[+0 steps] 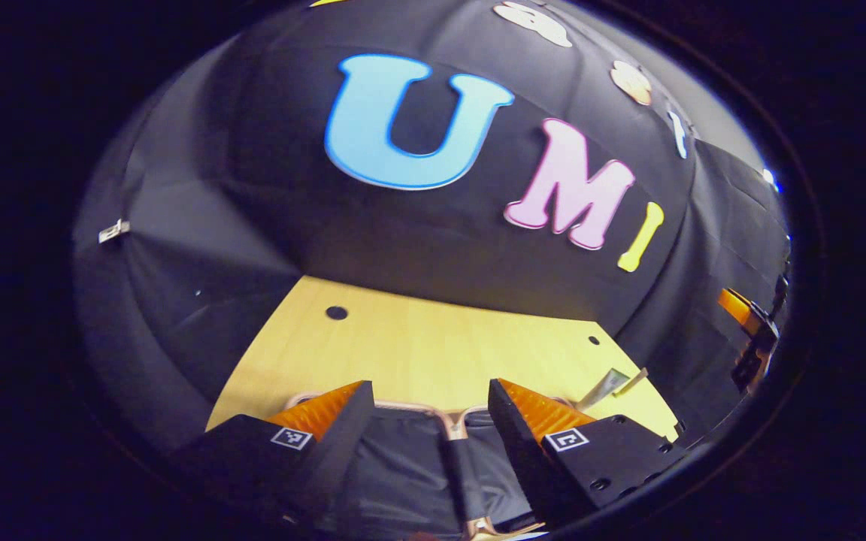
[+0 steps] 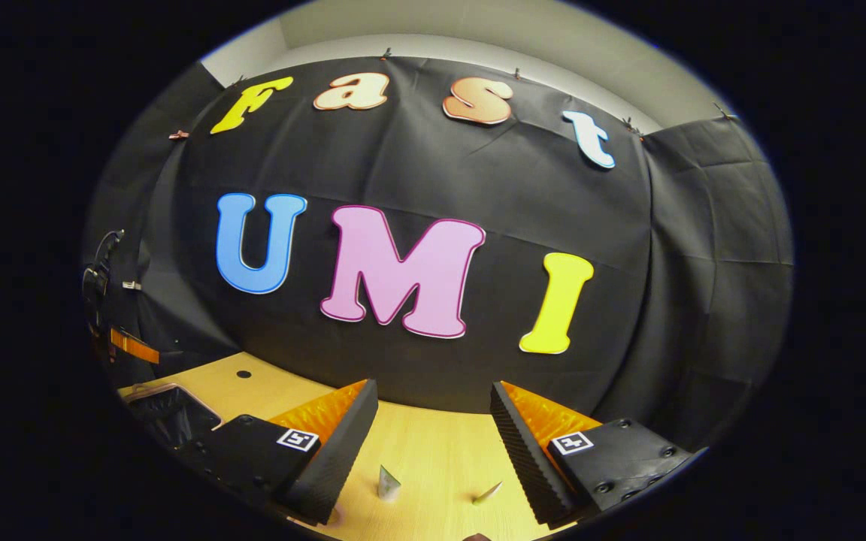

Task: First open the suitcase, pack the skin care products into it, and then close the suitcase.

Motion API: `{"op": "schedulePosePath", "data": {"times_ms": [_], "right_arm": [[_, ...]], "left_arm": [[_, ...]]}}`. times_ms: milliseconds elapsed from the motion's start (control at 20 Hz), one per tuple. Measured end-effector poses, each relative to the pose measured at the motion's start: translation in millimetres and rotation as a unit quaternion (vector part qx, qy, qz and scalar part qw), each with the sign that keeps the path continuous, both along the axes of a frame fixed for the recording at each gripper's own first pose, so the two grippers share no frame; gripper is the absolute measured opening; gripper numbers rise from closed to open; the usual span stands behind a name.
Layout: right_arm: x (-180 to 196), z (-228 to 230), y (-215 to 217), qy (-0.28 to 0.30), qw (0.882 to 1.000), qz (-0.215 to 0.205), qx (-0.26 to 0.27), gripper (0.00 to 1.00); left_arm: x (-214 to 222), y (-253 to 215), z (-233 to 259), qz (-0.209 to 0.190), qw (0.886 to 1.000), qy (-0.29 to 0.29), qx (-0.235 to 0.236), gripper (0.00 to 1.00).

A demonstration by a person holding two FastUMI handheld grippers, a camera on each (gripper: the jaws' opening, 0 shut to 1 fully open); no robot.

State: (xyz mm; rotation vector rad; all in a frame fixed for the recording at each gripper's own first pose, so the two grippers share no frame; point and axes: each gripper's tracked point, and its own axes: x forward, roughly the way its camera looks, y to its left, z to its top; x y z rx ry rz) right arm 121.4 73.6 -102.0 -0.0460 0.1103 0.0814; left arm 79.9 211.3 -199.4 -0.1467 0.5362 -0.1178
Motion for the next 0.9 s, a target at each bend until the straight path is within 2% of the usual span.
{"op": "schedulePosePath", "data": {"times_ms": [100, 250, 350, 450, 600, 700, 800, 900], "right_arm": [[1, -9, -14, 0.006, 1.000, -0.011, 0.011, 0.96], [2, -20, -34, 0.013, 1.000, -0.013, 0.012, 0.96], [6, -22, -46, 0.014, 1.000, -0.010, 0.013, 0.94], [7, -24, -54, 0.014, 1.000, 0.000, 0.012, 0.96], [12, -30, -70, 0.016, 1.000, 0.013, 0.001, 0.96], [15, -37, -77, 0.023, 0.999, 0.024, 0.005, 0.96], [16, -45, -85, 0.032, 0.999, 0.032, 0.008, 0.96], [15, -48, -95, 0.034, 0.999, 0.041, 0.007, 0.96]], "left_arm": [[10, -67, 24, -0.050, 0.998, -0.046, 0.003, 0.96], [21, -169, 23, -0.106, 0.993, -0.061, -0.004, 0.96], [22, -224, 7, -0.143, 0.988, -0.048, -0.017, 0.96], [22, -275, -24, -0.174, 0.984, -0.022, -0.019, 0.96], [18, -331, -76, -0.221, 0.975, 0.024, -0.003, 0.96], [16, -357, -112, -0.237, 0.970, 0.063, 0.012, 0.96], [26, -369, -146, -0.228, 0.968, 0.093, 0.042, 0.96], [39, -380, -172, -0.212, 0.970, 0.110, 0.052, 0.97]]}}
